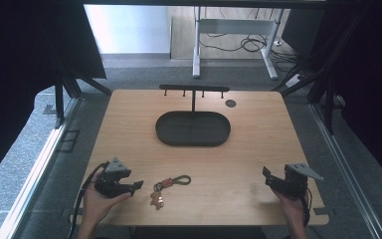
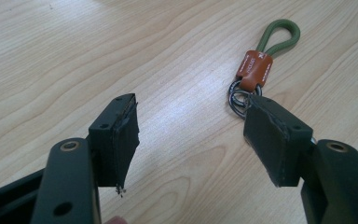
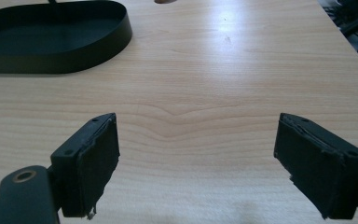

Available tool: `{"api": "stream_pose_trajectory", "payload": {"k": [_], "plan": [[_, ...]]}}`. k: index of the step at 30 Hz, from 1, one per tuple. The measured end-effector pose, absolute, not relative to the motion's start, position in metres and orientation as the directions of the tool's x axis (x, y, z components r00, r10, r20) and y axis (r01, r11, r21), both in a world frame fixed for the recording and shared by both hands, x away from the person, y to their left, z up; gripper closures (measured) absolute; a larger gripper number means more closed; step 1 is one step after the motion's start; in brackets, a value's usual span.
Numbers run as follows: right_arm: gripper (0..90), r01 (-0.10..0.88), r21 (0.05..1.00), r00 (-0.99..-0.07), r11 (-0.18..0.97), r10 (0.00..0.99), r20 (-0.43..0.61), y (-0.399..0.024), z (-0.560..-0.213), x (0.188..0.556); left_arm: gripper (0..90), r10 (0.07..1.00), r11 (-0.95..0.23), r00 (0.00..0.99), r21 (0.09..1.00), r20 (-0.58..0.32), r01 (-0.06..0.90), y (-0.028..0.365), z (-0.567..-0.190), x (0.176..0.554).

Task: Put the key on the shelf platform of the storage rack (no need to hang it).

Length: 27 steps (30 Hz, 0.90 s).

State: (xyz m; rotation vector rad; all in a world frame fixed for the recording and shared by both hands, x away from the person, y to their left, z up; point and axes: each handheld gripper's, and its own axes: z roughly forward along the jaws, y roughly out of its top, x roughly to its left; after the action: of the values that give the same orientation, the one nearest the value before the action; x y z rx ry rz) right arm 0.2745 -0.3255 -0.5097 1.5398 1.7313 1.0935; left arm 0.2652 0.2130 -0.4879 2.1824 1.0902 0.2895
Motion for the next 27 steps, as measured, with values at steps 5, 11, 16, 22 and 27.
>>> {"api": "stream_pose_trajectory", "payload": {"k": [5, 11, 16, 22, 27], "plan": [[16.4, 0.477, 0.878, -0.215, 0.026, 0.973, 0.087, -0.330, -0.508, 0.270, 36.1, 0.779, -0.426, 0.619, 0.640, -0.099, 0.639, 0.214, -0.493, 0.269], [20.8, 0.480, 0.877, -0.259, 0.036, 0.961, 0.102, -0.329, -0.509, 0.268, 35.9, 0.772, -0.427, 0.627, 0.647, -0.102, 0.631, 0.215, -0.491, 0.268], [22.5, 0.481, 0.876, -0.270, 0.043, 0.958, 0.101, -0.328, -0.509, 0.269, 35.7, 0.770, -0.422, 0.630, 0.659, -0.102, 0.622, 0.218, -0.486, 0.264], [23.5, 0.488, 0.872, -0.269, 0.034, 0.956, 0.113, -0.328, -0.511, 0.268, 35.6, 0.766, -0.422, 0.635, 0.667, -0.099, 0.614, 0.217, -0.482, 0.261], [24.8, 0.476, 0.878, -0.280, 0.047, 0.955, 0.100, -0.327, -0.508, 0.265, 35.5, 0.759, -0.432, 0.645, 0.669, -0.092, 0.604, 0.214, -0.479, 0.261]]}}
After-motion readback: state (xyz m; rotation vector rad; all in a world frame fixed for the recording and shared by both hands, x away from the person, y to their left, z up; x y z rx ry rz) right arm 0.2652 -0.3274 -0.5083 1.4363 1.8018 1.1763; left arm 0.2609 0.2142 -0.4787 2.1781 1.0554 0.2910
